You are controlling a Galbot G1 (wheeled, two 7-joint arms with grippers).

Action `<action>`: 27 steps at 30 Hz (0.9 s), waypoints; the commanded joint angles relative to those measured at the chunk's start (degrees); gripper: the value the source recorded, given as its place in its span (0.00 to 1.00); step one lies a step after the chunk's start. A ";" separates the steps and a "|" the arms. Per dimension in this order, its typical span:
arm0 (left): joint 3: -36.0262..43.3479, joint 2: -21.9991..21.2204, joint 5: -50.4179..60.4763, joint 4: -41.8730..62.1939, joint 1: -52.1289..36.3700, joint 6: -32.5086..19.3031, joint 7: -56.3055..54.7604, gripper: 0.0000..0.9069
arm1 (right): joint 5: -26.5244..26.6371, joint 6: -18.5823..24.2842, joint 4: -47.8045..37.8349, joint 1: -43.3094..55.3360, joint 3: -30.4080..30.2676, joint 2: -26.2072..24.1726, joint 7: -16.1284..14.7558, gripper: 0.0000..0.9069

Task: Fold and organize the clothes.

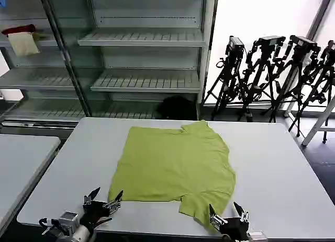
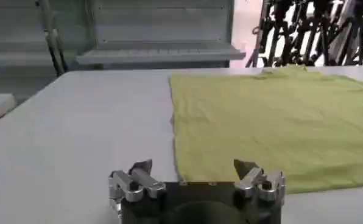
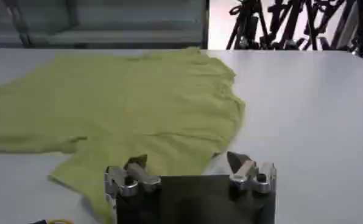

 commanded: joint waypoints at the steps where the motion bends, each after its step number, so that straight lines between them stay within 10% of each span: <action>1: 0.51 -0.37 0.79 0.95 -0.13 1.35 -0.37 0.54 | -0.84 0.28 -0.77 -0.06 -0.69 0.01 -0.36 0.23; 5: 0.75 -0.16 0.84 1.74 0.08 1.82 -0.33 0.02 | -1.83 -0.36 -1.26 0.43 -1.10 0.19 -0.52 0.00; 27: 0.70 -0.07 -1.23 0.25 -0.30 1.79 1.11 0.00 | -0.09 0.10 1.23 1.84 1.23 0.73 -1.08 0.00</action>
